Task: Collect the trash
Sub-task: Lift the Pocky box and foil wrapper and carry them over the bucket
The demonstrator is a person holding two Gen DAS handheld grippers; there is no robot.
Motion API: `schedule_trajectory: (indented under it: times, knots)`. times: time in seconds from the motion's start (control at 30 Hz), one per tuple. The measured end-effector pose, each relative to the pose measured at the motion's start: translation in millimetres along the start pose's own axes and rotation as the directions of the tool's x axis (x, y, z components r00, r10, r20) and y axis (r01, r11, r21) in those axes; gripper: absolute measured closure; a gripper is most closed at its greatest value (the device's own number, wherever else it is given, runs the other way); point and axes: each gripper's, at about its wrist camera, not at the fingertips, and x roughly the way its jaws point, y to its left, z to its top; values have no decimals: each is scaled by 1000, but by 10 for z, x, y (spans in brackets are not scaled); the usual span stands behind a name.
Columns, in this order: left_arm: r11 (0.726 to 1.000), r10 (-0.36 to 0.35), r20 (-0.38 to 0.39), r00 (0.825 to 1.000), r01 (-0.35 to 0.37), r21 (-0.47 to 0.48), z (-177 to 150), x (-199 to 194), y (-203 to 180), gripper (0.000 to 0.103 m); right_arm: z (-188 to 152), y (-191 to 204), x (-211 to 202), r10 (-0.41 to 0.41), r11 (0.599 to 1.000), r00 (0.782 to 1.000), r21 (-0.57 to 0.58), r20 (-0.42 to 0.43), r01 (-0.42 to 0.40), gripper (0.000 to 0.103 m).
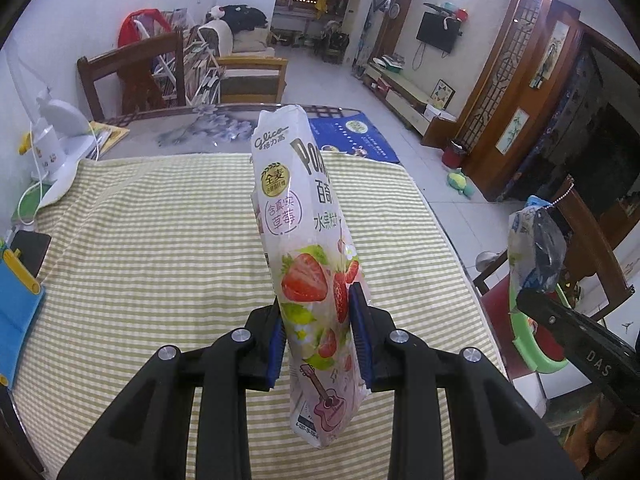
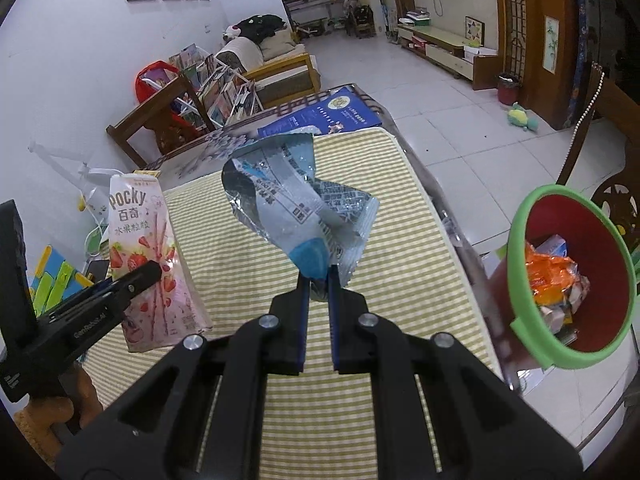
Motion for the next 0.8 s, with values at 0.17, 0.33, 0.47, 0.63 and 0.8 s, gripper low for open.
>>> schedule_trajectory:
  times: [0.17,0.33,0.47,0.63,0.8]
  knots:
    - [1000,22,3,1000,-22,-8,0,6,-143,76,84,-66,4,16,1000,1000,-27,-4,-16,94]
    - [999,34,8,999,-34,-26,-17,0,-281,76,119,-148,-11,28,999,1000,-44,-4,-28,94]
    - [999,34,10,999,-34,-29,-9,30,-399,76,160,-311,-33,24,999,1000,-39,1,-24,94]
    - [1000,-13,-6,1000,13,-2,23,122,-735,76,184,-691,-94,-4,1000,1000,9,9,4,94]
    - [991,-108,-30,994,110,81,66,255,-1321,76,170,-1266,-225,-68,994,997,88,24,65,94]
